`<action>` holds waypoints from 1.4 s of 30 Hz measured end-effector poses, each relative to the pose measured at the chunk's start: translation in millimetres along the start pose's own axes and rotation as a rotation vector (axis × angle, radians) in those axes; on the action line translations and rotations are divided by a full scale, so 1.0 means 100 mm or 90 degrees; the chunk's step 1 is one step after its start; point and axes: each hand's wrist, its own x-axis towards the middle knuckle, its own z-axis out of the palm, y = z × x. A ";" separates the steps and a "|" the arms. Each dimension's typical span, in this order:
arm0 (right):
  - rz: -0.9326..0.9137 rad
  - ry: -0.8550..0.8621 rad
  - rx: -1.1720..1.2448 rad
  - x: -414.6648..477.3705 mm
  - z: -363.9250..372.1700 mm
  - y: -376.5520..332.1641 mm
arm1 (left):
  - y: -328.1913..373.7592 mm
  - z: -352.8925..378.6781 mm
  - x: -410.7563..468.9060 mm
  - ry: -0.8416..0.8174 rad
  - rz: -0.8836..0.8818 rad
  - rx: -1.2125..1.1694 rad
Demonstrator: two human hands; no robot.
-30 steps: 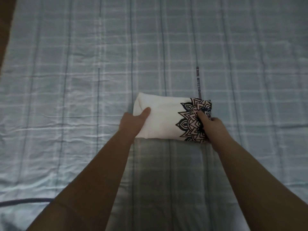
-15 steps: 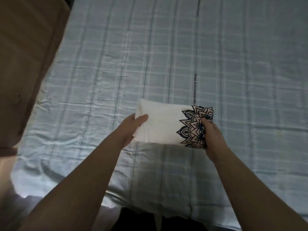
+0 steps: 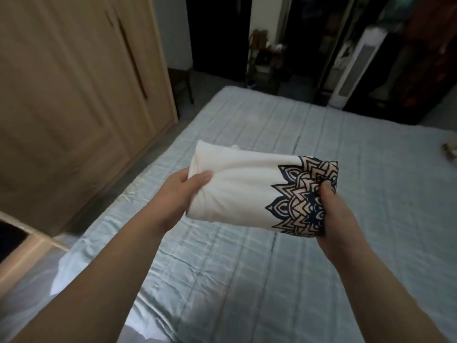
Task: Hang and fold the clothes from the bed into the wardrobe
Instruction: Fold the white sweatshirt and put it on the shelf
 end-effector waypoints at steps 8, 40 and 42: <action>-0.078 -0.097 -0.040 -0.38 1.29 -0.38 | 0.75 -0.79 -1.09 0.149 0.135 -0.042; -0.162 -0.611 -0.257 -2.88 7.86 1.78 | 0.58 -5.59 -5.90 0.849 0.209 0.039; -0.149 -0.631 -0.261 -2.76 8.15 1.88 | 0.60 -5.85 -5.81 0.860 0.199 0.039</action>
